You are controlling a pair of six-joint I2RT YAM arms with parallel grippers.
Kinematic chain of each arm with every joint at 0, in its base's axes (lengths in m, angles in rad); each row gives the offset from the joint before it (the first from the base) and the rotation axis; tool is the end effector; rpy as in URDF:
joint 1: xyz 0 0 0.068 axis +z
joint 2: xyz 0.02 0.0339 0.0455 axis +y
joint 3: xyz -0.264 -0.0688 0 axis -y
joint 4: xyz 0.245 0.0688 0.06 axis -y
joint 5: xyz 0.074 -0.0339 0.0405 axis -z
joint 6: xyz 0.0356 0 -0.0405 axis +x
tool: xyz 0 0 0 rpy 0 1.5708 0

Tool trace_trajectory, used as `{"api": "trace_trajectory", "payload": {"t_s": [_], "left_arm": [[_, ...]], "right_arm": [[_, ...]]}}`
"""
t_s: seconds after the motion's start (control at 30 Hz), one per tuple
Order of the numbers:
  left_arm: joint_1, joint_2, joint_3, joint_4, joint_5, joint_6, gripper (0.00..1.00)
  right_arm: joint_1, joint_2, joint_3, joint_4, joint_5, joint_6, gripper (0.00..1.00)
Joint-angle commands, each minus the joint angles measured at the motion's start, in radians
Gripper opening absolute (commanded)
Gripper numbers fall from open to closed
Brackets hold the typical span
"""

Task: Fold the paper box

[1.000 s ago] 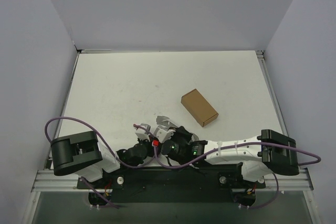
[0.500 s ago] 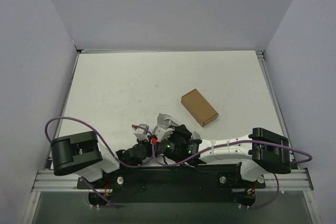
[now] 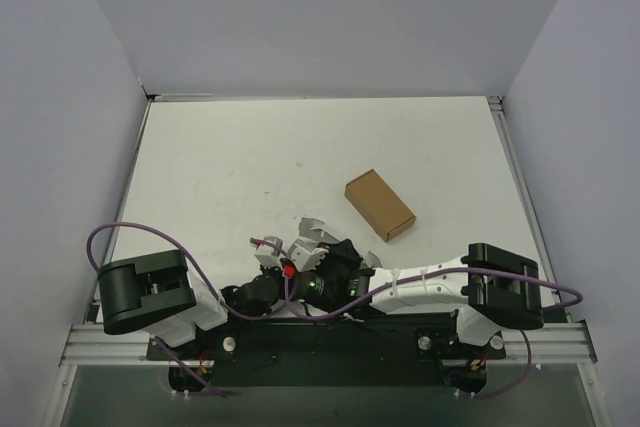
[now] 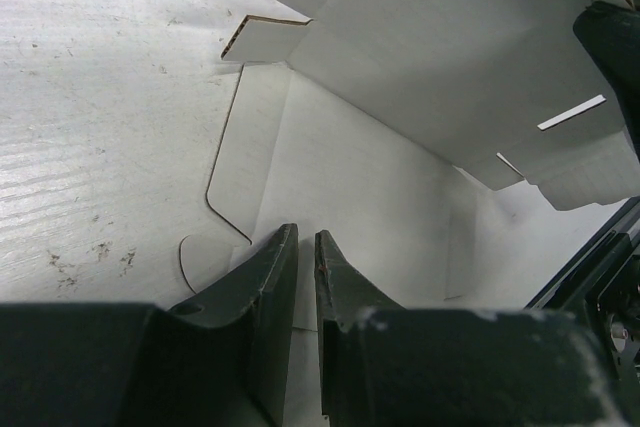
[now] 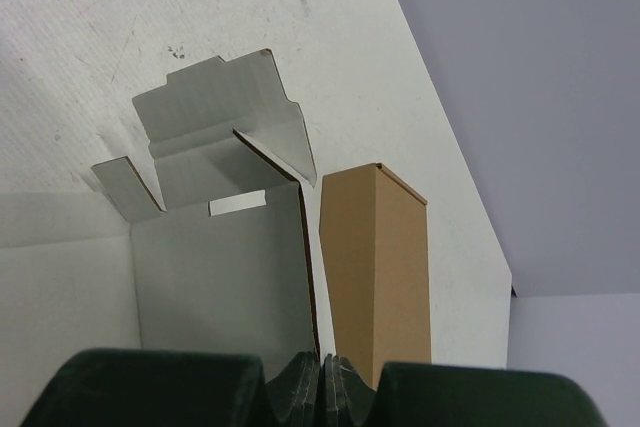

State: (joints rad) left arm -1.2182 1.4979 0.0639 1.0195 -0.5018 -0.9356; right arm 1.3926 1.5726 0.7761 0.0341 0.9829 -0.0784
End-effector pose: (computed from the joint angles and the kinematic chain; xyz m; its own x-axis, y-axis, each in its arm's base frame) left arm 0.0817 -0.1723 0.0999 -0.6224 -0.3520 -0.6990 0.2860 0.7290 -0.6219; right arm 0.0828 0.2924 0.1796 -0.0877 -0.7317 -0.6759 -0.4474 0.6352 -0.6296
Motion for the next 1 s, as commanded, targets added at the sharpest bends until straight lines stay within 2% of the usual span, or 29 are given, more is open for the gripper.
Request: {"api": "trace_trajectory", "payload": {"t_s": [0.0,0.27,0.3,0.33,0.37,0.57,0.67,0.73,0.8,0.97], "left_arm": [[-0.020,0.025,-0.032,-0.068,0.049,0.008,0.23],[-0.020,-0.018,-0.038,-0.131,0.028,0.017,0.23],[-0.020,-0.028,-0.036,-0.159,0.026,0.020,0.23],[-0.018,-0.031,-0.035,-0.168,0.028,0.021,0.23],[-0.020,-0.033,-0.036,-0.173,0.034,0.029,0.23],[-0.021,-0.015,-0.035,-0.171,0.069,0.095,0.23],[-0.026,0.013,-0.029,-0.174,0.071,0.103,0.21],[-0.027,0.028,-0.027,-0.170,0.069,0.101,0.20],[-0.027,0.041,-0.029,-0.160,0.066,0.098,0.20],[-0.029,0.038,-0.030,-0.168,0.062,0.093,0.20]], "right_arm": [[0.052,0.086,-0.015,-0.066,-0.372,0.173,0.00],[0.045,0.006,0.020,-0.166,-0.351,0.195,0.00],[0.037,-0.017,0.023,-0.175,-0.354,0.196,0.02],[0.026,-0.031,0.025,-0.189,-0.384,0.198,0.11],[-0.009,-0.048,0.025,-0.194,-0.409,0.200,0.13],[-0.179,-0.210,-0.003,-0.159,-0.720,0.131,0.41],[-0.315,-0.270,-0.023,-0.126,-0.907,0.098,0.51],[-0.425,-0.296,-0.023,-0.119,-1.013,0.086,0.62],[-0.493,-0.306,-0.018,-0.111,-1.148,0.045,0.68],[-0.678,-0.257,0.023,-0.129,-1.343,0.017,0.72]]}}
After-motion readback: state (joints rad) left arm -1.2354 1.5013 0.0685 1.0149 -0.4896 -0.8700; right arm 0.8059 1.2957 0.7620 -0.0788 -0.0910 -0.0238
